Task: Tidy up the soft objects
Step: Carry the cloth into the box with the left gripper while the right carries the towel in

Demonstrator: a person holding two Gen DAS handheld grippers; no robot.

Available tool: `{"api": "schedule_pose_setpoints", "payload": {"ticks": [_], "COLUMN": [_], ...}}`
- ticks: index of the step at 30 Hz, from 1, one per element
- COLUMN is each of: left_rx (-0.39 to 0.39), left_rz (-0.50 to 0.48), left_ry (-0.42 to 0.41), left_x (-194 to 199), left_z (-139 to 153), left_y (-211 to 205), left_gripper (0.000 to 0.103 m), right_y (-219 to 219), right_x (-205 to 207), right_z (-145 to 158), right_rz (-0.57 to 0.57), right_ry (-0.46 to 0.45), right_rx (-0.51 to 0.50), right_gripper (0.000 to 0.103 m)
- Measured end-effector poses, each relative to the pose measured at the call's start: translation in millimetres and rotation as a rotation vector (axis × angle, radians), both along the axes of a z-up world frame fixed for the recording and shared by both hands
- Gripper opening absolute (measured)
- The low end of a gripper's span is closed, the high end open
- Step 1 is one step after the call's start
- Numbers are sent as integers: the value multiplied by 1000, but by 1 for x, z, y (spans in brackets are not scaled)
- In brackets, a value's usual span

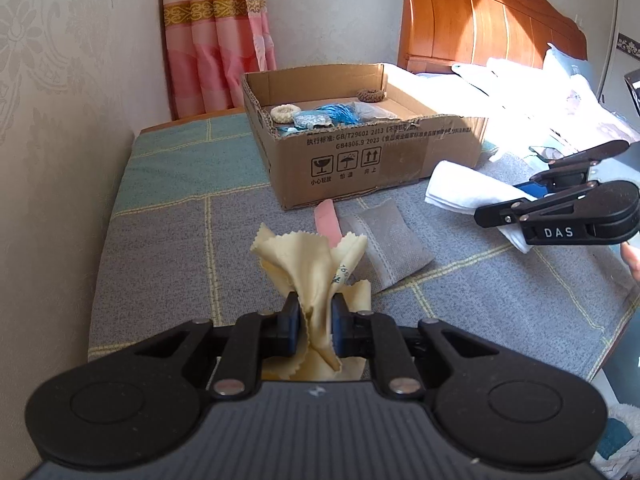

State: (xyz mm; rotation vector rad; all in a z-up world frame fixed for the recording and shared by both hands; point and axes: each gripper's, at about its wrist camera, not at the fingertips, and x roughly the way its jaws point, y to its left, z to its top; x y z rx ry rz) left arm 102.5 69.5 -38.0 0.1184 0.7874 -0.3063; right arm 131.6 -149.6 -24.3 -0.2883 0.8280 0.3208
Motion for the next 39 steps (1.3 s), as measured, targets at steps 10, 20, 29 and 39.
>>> {"api": "schedule_pose_setpoints", "payload": {"ticks": [10,20,29,39], "left_rx": [-32,-90,-97,-56], "left_rz": [-9,-9,-27,-76], "left_ry": [-72,-187,-241,-193], "left_x": [-1,33,86,159], "left_z": [30,68,88,85], "left_y": [0,-1,-10,-34], "left_gripper": [14,14,14,14], "right_y": [-8,-13,-7,-23], "right_x": [-7,11,93,94], "right_z": [15,67,91,65], "right_rz": [-2,20,26,-44], "right_ry": [-20,-144,-203,-161], "right_rx": [18,19,14,70], "right_gripper": [31,31,43,103]}}
